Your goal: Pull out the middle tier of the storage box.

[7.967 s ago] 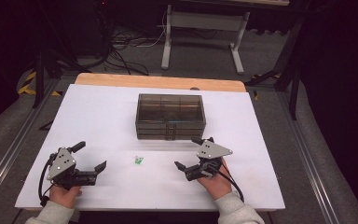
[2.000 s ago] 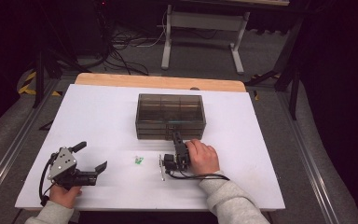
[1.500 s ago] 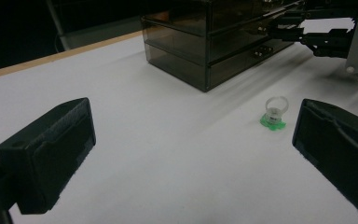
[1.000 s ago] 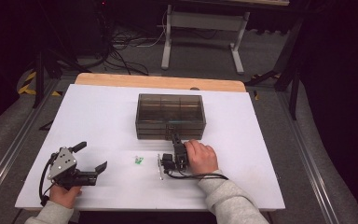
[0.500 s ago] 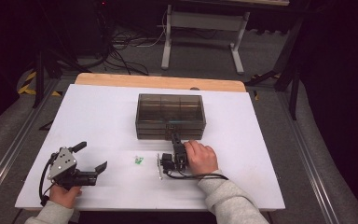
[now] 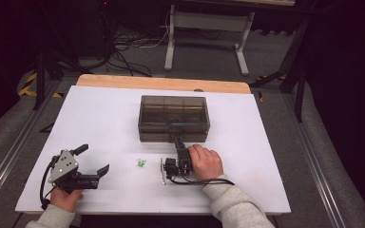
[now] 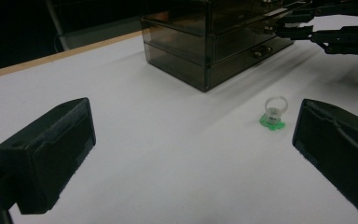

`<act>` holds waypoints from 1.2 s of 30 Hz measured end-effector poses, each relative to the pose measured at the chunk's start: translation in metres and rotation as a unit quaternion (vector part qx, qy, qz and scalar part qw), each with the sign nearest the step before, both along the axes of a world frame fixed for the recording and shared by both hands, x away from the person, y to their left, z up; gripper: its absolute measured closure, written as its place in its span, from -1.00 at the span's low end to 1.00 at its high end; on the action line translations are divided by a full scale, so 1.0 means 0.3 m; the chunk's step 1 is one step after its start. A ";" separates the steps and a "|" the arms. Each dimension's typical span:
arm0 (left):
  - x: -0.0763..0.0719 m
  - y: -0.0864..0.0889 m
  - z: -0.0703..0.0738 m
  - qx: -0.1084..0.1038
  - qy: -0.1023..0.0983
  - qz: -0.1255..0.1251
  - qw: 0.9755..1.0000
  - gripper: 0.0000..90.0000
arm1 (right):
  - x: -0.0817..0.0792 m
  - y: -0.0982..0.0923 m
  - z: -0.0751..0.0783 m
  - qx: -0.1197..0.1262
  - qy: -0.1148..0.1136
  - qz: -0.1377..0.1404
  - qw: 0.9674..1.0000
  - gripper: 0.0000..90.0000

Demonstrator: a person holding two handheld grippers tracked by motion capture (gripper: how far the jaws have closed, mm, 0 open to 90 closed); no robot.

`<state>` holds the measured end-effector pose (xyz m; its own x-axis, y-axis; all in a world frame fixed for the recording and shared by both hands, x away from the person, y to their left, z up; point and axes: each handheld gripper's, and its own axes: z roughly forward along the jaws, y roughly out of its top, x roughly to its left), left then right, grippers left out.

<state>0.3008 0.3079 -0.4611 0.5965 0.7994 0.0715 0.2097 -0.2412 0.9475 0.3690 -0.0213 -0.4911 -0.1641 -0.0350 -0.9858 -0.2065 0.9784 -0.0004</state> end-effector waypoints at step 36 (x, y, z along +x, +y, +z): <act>0.000 0.000 0.000 0.001 0.001 0.001 1.000 -0.99 | -0.054 -0.030 0.028 0.033 0.031 0.016 0.999 0.59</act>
<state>0.3008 0.3079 -0.4610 0.5954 0.8002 0.0724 0.2117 -0.2431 0.9466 0.3528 -0.0304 -0.4826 -0.2250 0.0231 -0.9741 -0.2347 0.9690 0.0772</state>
